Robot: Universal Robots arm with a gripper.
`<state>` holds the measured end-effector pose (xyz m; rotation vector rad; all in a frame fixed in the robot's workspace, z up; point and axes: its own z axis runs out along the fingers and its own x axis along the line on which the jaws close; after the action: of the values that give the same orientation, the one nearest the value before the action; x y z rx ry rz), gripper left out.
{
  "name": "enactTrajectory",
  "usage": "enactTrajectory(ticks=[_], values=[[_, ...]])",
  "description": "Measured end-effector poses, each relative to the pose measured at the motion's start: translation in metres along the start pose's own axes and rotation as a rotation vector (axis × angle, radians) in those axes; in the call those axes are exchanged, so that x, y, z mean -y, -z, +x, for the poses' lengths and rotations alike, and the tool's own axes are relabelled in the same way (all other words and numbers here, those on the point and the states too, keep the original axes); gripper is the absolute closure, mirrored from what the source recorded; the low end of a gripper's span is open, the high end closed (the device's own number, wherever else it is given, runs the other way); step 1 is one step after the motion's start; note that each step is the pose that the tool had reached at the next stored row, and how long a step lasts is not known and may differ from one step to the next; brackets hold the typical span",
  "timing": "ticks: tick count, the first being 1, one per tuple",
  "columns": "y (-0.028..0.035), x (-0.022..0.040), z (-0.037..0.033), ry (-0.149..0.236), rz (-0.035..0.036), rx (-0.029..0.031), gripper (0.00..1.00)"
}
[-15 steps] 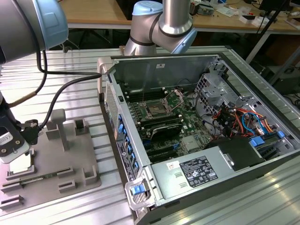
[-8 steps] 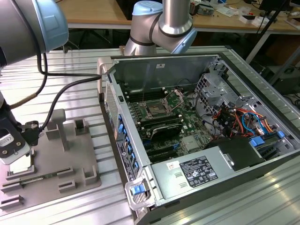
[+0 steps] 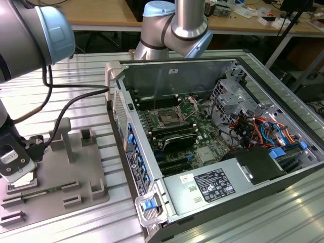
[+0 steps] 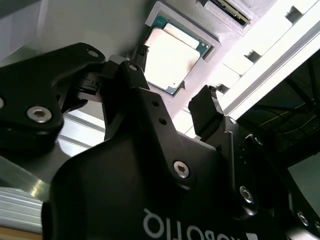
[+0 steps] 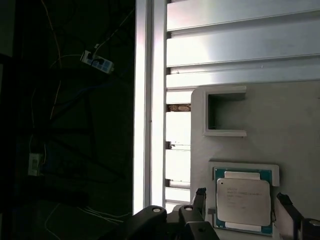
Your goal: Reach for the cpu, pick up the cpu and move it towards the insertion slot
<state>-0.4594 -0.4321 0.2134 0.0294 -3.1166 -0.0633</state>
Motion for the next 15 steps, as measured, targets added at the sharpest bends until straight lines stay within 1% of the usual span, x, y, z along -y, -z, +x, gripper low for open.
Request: enactTrajectory(ticks=[1, 5, 7, 8, 9, 11, 15], values=[[-0.0017, 0.002, 0.0, 0.0, 0.0, 0.0002, 0.38], [-0.0047, 0.0027, -0.0014, 0.003, 0.0, 0.0, 0.38], [-0.0054, 0.0027, -0.0036, 0.011, 0.0001, -0.0029, 0.38], [-0.0058, 0.0027, -0.0046, 0.02, 0.0003, -0.0054, 0.38], [-0.006, 0.0027, -0.0051, 0.029, 0.0004, -0.0065, 0.38], [-0.0061, 0.0027, -0.0051, 0.041, 0.0008, -0.0073, 0.38], [-0.0059, 0.0031, -0.0052, 0.044, 0.0009, -0.0078, 0.38]])
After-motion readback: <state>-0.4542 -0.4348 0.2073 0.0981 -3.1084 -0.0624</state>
